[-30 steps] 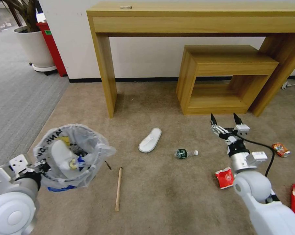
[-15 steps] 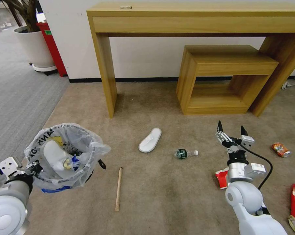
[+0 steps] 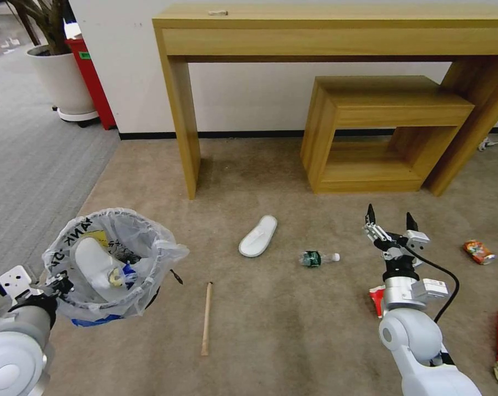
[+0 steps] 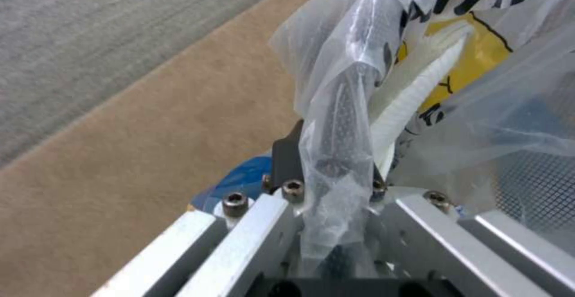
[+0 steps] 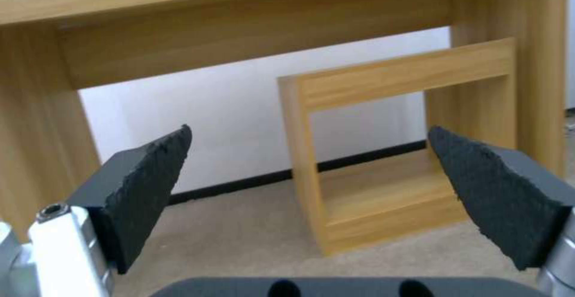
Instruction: Pick up the trash bin and place the garbage on the floor into it.
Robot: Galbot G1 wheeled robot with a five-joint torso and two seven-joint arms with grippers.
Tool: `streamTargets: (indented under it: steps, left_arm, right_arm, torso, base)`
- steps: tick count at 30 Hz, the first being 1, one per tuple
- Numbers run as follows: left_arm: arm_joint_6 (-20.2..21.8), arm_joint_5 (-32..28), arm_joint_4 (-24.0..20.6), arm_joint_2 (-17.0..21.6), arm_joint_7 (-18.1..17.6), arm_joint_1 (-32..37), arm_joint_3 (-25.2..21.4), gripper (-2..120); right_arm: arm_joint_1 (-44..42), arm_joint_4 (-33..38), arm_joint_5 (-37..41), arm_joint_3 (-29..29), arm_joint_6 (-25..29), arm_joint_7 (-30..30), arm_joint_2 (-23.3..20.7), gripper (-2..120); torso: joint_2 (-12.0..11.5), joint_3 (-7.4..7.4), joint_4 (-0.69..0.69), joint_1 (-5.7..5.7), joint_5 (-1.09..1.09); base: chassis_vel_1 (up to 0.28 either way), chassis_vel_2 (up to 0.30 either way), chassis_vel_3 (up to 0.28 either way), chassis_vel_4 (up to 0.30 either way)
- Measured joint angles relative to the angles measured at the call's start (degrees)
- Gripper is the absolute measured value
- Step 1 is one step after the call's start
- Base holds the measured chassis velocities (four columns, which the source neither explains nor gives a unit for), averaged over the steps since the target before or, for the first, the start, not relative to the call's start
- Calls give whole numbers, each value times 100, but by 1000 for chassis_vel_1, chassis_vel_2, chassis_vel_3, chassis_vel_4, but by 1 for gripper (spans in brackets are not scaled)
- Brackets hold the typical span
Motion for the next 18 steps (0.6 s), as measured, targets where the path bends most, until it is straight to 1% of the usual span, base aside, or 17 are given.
streamTargets:
  steps: [5,8,11,18]
  left_arm:
    - [0,-26,-6,20,2,16,-28,0]
    - [0,-25,-6,20,4,19,-26,0]
    - [0,-26,-4,23,4,19,-16,0]
    - [0,-19,56,59,5,-22,-18,0]
  right_arm:
    - [28,0,-22,-34,0,-7,15,100]
    - [30,-25,-70,-49,5,-14,30,100]
    - [33,-42,-93,-60,21,-17,34,100]
    - [31,-84,-145,-155,48,-22,69,100]
  torso:
    - [0,1,0,0,-1]
    - [0,0,0,0,1]
    - [0,0,-1,0,0]
    - [1,0,-1,0,2]
  base:
    - [189,180,-176,-170]
    - [164,132,-139,-138]
    - [92,86,-109,-87]
    - [17,13,-3,-8]
